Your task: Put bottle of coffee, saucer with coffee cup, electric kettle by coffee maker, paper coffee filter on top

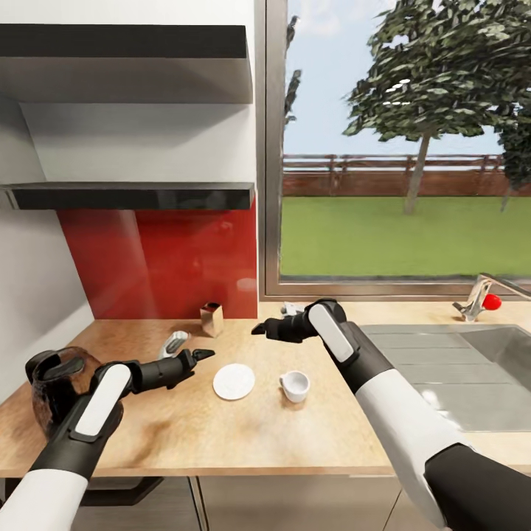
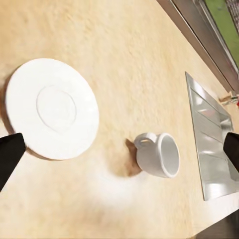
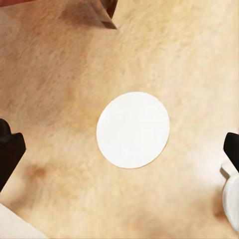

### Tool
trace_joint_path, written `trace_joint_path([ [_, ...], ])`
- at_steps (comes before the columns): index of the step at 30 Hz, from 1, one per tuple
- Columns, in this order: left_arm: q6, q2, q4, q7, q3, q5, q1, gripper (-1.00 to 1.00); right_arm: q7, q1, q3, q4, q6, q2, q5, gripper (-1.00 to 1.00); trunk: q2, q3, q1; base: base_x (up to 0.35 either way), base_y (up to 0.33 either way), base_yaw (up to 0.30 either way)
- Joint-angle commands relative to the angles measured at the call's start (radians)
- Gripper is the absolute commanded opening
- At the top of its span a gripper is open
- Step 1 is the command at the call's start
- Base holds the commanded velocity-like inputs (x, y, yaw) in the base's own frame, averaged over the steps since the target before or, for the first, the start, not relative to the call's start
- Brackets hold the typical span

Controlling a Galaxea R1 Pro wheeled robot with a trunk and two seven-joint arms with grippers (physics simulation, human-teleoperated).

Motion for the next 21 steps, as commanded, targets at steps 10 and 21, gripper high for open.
trace_joint_path([
  [10, -0.031, 0.012, -0.002, 0.012, 0.020, 0.008, -0.003, 1.00, -0.007, 0.001, 0.009, 0.115, 0.001, 0.008, -0.014, 1.00, -0.001, -0.001, 0.000, 0.001, 0.000, 0.000],
  [21, -0.052, 0.010, -0.001, 0.012, 0.017, 0.008, -0.002, 1.00, -0.003, 0.025, 0.011, 0.170, 0.001, 0.009, -0.014, 1.00, -0.001, -0.001, 0.000, 0.146, 0.000, 0.000],
])
